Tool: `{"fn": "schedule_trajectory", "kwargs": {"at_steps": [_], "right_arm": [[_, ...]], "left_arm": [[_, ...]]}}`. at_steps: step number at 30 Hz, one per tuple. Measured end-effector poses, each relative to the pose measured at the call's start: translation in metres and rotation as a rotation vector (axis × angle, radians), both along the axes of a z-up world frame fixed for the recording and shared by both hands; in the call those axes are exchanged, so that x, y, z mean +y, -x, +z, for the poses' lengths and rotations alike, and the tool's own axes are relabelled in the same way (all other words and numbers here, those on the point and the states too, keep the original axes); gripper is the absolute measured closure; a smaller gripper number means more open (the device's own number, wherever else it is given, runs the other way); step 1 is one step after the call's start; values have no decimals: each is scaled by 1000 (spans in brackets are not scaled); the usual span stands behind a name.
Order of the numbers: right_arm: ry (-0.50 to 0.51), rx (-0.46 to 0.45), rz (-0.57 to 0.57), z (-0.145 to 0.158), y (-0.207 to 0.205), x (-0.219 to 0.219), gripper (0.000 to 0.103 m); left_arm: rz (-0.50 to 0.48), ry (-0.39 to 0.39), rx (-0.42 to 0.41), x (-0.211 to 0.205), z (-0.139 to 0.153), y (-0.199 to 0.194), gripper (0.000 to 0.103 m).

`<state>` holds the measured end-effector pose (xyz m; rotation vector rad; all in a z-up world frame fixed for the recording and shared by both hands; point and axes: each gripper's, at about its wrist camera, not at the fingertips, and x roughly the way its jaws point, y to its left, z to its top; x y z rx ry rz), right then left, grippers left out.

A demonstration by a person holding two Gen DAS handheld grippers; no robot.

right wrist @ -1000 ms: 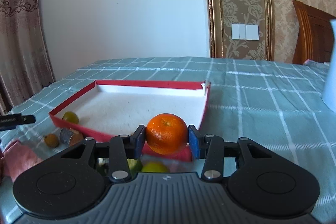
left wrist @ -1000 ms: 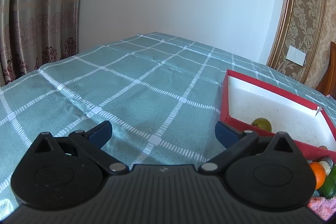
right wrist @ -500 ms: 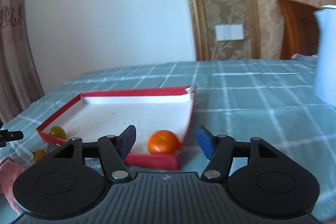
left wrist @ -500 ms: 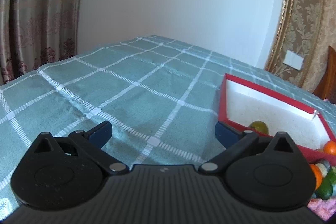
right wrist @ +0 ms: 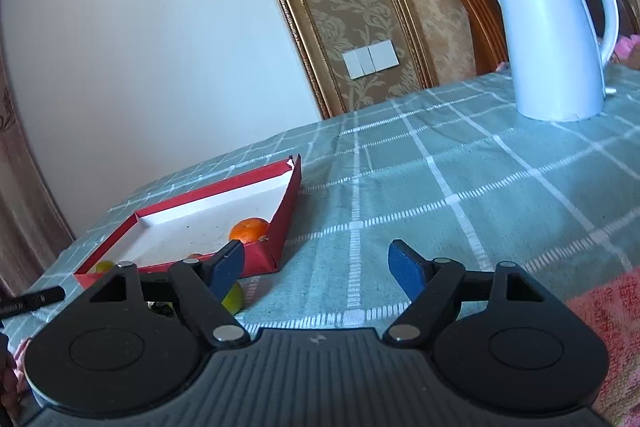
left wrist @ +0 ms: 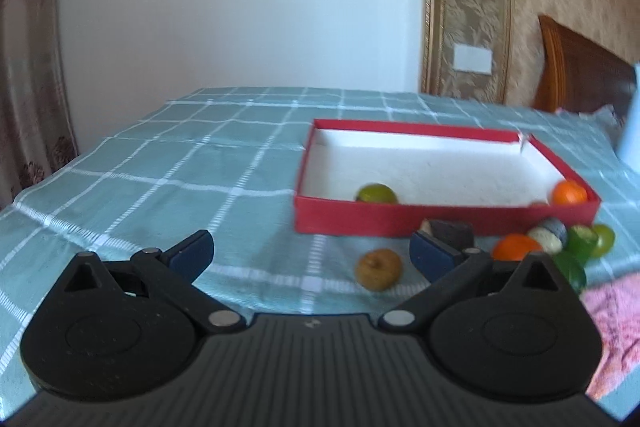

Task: Organize fruits
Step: 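Lower the mandarin into the red tray and open the right tool, then move the left tool to the brown pear and close on it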

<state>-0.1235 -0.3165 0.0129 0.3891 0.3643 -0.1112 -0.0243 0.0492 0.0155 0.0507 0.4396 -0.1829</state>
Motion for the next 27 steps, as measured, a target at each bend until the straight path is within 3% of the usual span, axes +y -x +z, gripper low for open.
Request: {"fn": "schedule_trajectory", "kwargs": {"at_steps": [14,27], "right_arm": [[7,0,1,0,1,2,20],[-2,4,5,-1,-1,1,20]], "left_arm": [[-72,-86,21,-34,-5,-5,0],[-38,-120,68,-39,-10,-19,0]]}}
